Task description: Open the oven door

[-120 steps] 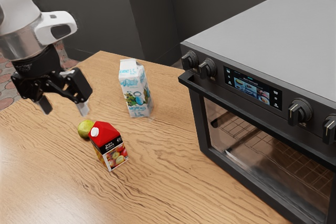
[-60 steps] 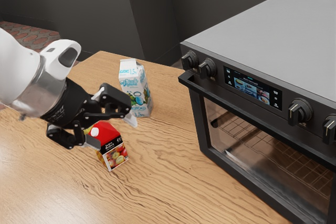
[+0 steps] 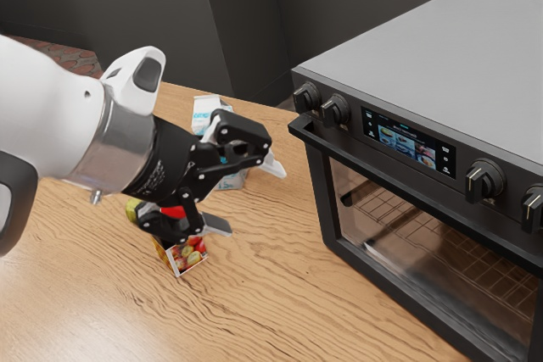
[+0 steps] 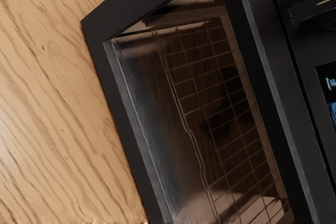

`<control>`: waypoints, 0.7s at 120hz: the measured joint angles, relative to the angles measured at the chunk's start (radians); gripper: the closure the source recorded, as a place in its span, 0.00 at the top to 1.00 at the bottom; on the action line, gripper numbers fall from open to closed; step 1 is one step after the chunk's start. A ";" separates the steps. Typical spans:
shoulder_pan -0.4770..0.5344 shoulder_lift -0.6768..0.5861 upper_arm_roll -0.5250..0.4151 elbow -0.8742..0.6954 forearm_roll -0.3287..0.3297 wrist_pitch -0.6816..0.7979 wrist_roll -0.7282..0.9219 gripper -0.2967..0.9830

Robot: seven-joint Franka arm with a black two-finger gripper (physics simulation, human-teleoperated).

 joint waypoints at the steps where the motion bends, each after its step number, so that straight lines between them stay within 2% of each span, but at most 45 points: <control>1: -0.001 0.000 0.000 0.000 0.000 0.002 -0.005 0.77; 43: -0.026 0.023 -0.039 -0.006 -0.010 0.068 -0.157 0.77; 84: -0.023 0.129 -0.051 0.023 0.001 0.169 -0.257 0.77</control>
